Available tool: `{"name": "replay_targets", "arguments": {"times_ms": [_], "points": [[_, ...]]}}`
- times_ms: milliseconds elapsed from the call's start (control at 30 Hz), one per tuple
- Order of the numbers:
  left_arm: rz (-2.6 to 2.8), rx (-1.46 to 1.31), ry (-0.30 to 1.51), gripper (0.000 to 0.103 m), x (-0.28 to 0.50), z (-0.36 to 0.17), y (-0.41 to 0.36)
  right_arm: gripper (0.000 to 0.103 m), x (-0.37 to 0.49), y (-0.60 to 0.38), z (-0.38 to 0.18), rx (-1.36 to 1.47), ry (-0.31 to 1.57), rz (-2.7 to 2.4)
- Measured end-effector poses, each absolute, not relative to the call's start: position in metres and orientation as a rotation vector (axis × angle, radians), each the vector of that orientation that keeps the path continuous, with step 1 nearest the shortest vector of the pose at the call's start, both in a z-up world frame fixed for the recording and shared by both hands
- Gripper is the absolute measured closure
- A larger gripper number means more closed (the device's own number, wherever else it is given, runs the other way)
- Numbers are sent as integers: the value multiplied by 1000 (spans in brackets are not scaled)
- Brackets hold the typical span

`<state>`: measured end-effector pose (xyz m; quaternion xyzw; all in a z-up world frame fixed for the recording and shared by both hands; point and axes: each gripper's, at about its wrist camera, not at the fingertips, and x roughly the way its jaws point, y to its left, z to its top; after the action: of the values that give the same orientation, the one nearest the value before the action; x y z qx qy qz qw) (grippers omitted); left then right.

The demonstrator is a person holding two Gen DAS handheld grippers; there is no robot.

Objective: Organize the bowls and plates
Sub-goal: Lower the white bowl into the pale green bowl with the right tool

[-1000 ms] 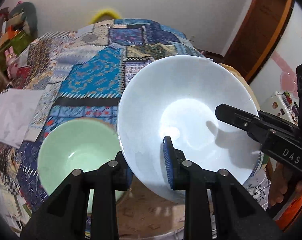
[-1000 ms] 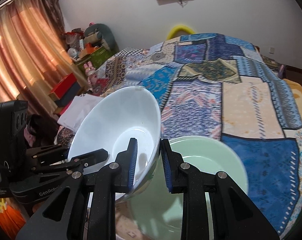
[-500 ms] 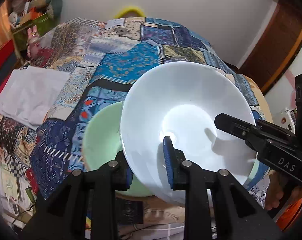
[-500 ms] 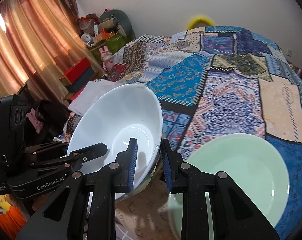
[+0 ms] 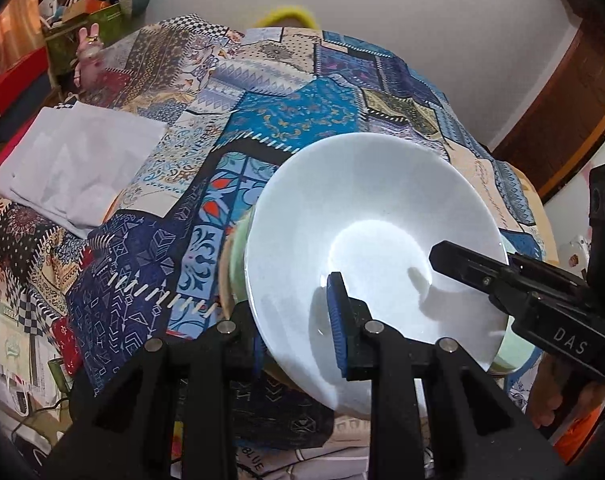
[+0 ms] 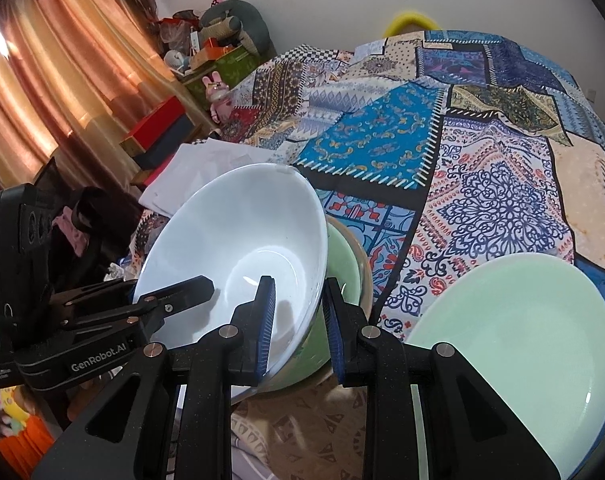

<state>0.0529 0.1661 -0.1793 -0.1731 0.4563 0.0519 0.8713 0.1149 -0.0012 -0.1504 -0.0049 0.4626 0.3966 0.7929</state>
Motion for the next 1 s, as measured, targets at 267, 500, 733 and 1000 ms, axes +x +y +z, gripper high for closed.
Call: {"name": "replay_targets", "arguments": {"times_ms": [267, 500, 733, 1000], "points": [[110, -395, 955, 77, 56, -188, 176, 81, 118, 1, -159, -11, 1013, 849], [149, -352, 951, 78, 60, -194, 173, 81, 120, 4, -160, -53, 1017, 834], [194, -274, 935, 79, 60, -197, 165, 78, 122, -1, -153, -110, 978, 778], [211, -265, 948, 73, 65, -197, 160, 78, 119, -8, -149, -89, 977, 798]]}}
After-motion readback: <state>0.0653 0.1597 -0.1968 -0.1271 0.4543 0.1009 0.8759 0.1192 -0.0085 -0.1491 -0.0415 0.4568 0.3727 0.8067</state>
